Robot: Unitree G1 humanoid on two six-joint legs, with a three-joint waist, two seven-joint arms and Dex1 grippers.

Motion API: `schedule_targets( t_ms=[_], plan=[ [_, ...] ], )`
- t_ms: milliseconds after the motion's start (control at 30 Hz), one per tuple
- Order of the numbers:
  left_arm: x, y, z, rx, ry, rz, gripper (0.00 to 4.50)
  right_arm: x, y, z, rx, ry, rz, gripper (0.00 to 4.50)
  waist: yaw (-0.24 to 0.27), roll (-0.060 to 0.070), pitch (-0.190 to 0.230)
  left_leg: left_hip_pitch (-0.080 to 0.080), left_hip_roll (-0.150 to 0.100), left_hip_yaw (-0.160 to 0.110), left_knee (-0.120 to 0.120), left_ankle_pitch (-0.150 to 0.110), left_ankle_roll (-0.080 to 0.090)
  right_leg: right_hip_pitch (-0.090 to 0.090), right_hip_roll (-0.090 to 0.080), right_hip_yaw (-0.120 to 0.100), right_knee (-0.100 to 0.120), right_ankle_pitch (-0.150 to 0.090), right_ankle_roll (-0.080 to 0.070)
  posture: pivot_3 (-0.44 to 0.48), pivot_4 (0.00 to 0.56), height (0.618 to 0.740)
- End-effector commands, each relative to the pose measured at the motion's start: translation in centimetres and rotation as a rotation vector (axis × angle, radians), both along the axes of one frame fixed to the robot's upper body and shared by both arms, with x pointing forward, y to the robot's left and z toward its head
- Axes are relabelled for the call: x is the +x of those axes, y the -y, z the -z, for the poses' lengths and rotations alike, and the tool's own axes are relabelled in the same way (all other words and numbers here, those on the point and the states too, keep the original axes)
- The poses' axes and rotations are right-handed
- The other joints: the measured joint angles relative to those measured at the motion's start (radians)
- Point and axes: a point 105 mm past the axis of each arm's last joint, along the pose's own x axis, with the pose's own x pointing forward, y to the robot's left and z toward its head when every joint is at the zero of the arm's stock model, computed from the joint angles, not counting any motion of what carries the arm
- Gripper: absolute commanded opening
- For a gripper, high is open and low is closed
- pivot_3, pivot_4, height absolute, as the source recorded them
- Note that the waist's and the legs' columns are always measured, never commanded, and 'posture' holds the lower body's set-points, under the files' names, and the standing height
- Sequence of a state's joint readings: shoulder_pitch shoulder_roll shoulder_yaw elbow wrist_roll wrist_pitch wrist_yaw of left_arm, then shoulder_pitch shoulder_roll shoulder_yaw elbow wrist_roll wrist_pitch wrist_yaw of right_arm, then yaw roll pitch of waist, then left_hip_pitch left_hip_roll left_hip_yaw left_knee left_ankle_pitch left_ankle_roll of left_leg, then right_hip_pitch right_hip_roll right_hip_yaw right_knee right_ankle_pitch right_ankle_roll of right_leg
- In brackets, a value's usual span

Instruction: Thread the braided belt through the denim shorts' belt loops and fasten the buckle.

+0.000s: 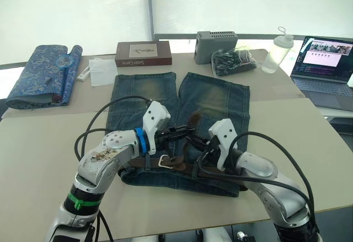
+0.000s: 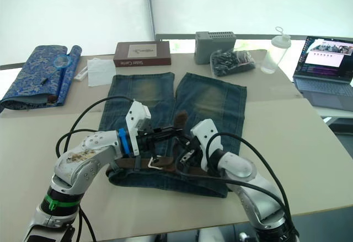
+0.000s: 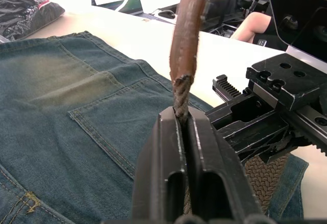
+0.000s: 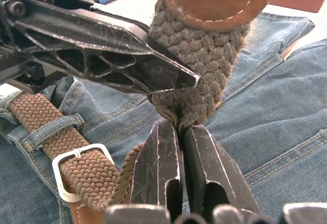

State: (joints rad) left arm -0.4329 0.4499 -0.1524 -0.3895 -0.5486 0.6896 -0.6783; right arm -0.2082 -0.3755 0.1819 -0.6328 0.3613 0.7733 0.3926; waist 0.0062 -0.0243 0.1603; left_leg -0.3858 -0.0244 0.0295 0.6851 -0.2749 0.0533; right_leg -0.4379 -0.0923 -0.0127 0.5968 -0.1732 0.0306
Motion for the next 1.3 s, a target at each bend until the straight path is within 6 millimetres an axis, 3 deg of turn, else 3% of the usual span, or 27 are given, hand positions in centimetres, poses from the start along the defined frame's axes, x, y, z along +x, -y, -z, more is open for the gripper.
schedule_targets(
  t_ms=[33, 167, 333, 467, 600, 767, 1000, 1300],
  plan=[
    [0.7, -1.2, -1.3, -0.056, 0.018, -0.062, 0.00, -0.9, -0.5, -0.6, 0.004, -0.001, -0.074, 0.85, 0.000, 0.000, 0.000, 0.000, 0.000, 0.000, 0.000, 0.000, 0.000, 0.000, 0.000, 0.000, 0.000, 0.000, 0.000, 0.000, 0.150, 0.740],
    [1.4, -3.3, -1.1, -0.056, -0.024, -0.120, 0.00, -2.0, 0.2, -0.7, 0.015, -0.063, -0.155, 2.22, -0.001, 0.000, 0.000, 0.000, 0.000, 0.000, 0.001, 0.000, 0.000, 0.000, 0.000, 0.000, 0.001, 0.000, 0.000, 0.000, 0.150, 0.740],
    [1.0, -6.7, 1.2, 0.204, 0.027, -0.118, 0.00, -3.1, 1.1, -0.3, -0.057, -0.095, -0.233, 2.22, -0.008, 0.000, 0.000, 0.000, 0.000, 0.000, 0.001, 0.000, 0.000, 0.000, 0.001, 0.000, 0.001, 0.000, 0.000, 0.000, 0.150, 0.740],
    [1.0, -9.7, 2.5, 0.462, 0.114, -0.104, 0.00, -3.0, 1.1, 1.5, -0.232, -0.062, -0.271, 2.22, -0.007, 0.000, 0.000, 0.000, 0.000, 0.001, 0.001, 0.000, 0.000, 0.000, 0.001, 0.000, 0.001, 0.000, 0.000, 0.000, 0.150, 0.740],
    [1.6, -12.3, 2.5, 0.676, 0.253, -0.097, 0.00, -2.8, 0.1, 2.6, -0.288, -0.025, -0.329, 2.22, -0.003, -0.001, 0.001, 0.000, 0.001, 0.001, 0.001, 0.000, 0.000, 0.000, 0.001, -0.001, 0.000, 0.000, 0.000, 0.000, 0.150, 0.740],
    [2.5, -14.0, 2.5, 0.825, 0.362, -0.073, 0.00, -1.8, -0.9, 2.9, -0.363, 0.062, -0.384, 2.22, -0.003, -0.001, 0.001, -0.001, 0.001, 0.002, 0.002, 0.000, 0.000, -0.001, 0.000, 0.000, 0.000, 0.000, 0.000, 0.000, 0.150, 0.740],
    [2.7, -13.6, 4.1, 0.946, 0.480, 0.023, 0.00, -0.3, -2.8, 2.7, -0.368, 0.147, -0.410, 2.22, -0.004, -0.001, 0.001, -0.002, 0.001, 0.002, 0.002, 0.000, 0.000, -0.002, 0.000, -0.001, 0.000, 0.000, 0.000, 0.000, 0.150, 0.740],
    [2.5, -9.8, 3.5, 0.957, 0.615, 0.147, 0.00, 0.8, -4.4, 1.8, -0.285, 0.167, -0.389, 2.22, 0.001, -0.001, 0.001, -0.004, 0.001, 0.002, 0.011, -0.002, 0.003, -0.001, 0.000, -0.001, 0.005, 0.001, 0.001, 0.000, 0.150, 0.740]
  ],
)
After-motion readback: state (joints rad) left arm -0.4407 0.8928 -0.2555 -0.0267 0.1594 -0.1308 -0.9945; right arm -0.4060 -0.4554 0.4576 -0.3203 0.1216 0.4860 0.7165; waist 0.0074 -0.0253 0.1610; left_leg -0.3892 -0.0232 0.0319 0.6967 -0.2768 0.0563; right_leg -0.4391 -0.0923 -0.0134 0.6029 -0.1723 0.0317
